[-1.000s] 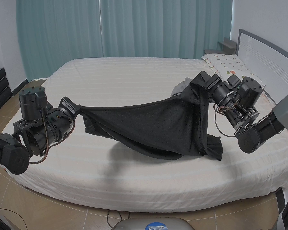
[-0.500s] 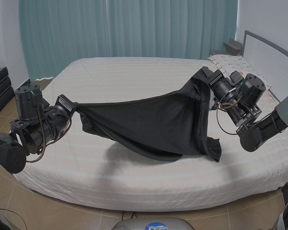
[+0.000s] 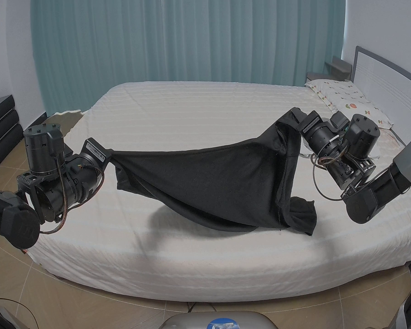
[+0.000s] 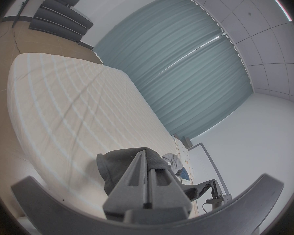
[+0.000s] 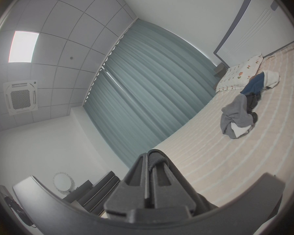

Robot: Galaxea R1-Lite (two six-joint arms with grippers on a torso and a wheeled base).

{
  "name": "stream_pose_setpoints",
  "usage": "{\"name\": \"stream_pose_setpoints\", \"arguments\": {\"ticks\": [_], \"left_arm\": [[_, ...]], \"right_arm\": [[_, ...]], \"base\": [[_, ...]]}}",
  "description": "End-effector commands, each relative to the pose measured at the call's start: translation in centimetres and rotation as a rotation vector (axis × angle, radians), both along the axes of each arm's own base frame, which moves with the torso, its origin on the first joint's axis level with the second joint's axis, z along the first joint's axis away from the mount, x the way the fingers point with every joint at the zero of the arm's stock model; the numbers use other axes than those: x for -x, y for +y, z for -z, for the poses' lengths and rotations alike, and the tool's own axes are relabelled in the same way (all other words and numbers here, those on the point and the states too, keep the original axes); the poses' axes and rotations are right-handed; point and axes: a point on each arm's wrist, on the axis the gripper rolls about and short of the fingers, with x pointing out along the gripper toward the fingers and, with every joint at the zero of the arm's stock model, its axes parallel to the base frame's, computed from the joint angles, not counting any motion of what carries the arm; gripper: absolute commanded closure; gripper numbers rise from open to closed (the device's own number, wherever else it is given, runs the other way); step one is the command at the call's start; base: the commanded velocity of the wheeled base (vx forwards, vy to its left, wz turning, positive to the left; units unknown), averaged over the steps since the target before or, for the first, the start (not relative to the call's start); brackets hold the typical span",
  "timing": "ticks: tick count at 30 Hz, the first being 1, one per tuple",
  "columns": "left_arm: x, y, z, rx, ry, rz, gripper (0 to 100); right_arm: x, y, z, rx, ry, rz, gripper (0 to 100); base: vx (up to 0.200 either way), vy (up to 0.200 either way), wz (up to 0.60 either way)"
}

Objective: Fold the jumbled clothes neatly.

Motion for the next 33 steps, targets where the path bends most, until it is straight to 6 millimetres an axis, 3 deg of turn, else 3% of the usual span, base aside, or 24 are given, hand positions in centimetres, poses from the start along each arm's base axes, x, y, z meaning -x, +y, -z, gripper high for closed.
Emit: {"name": "stream_pose_setpoints", "arguments": {"ticks": [1,7,13,19,20,21,24,25,26,30,32,33], "left_arm": [[0.1,-0.4,0.6,-0.007,0.026,0.014,100],[0.8,-0.9,0.4,-0.011,0.029,0.039,100],[2.1,-1.1,-0.8,-0.011,0.024,0.064,100],[3.9,-1.1,-2.8,0.010,-0.040,0.092,100],[3.9,-1.1,-2.8,0.010,-0.040,0.092,100],[4.1,-1.0,-3.6,0.017,-0.058,0.090,100],[4.4,-0.6,-5.3,0.035,-0.111,0.078,100],[4.3,-0.6,-5.4,0.035,-0.112,0.078,100],[4.3,-0.4,-6.3,0.031,-0.124,0.070,100],[3.2,-0.1,-8.7,0.007,-0.140,0.045,100],[2.9,0.0,-9.0,0.007,-0.140,0.041,100],[1.8,-0.1,-9.5,0.000,-0.127,0.028,100]], "right_arm": [[1.0,-1.1,0.1,0.008,0.020,0.016,100],[3.2,-1.7,-0.5,0.012,0.031,0.008,100],[5.7,-2.4,-2.4,-0.001,-0.005,0.003,100],[9.9,-3.9,-8.0,-0.043,-0.131,0.013,100],[9.9,-3.9,-8.0,-0.043,-0.131,0.013,100],[11.1,-4.4,-10.0,-0.048,-0.157,0.010,100],[12.5,-5.2,-13.4,-0.062,-0.199,0.021,100],[12.6,-5.2,-13.6,-0.062,-0.201,0.021,100],[12.8,-5.8,-15.6,-0.065,-0.221,0.041,100],[11.8,-6.6,-18.9,-0.073,-0.242,0.086,100],[11.5,-6.6,-19.3,-0.075,-0.245,0.092,100],[10.9,-6.7,-20.6,-0.080,-0.258,0.103,100]], "base": [[0.000,0.000,0.00],[-0.200,0.000,0.00],[-0.200,0.000,0.00],[-0.100,0.000,0.00],[0.000,0.000,0.00],[0.000,0.000,0.00],[0.000,0.000,0.00],[0.000,0.000,0.00],[0.000,0.000,0.00],[0.000,0.000,0.00],[0.000,0.000,0.00],[0.000,0.000,0.00]]}}
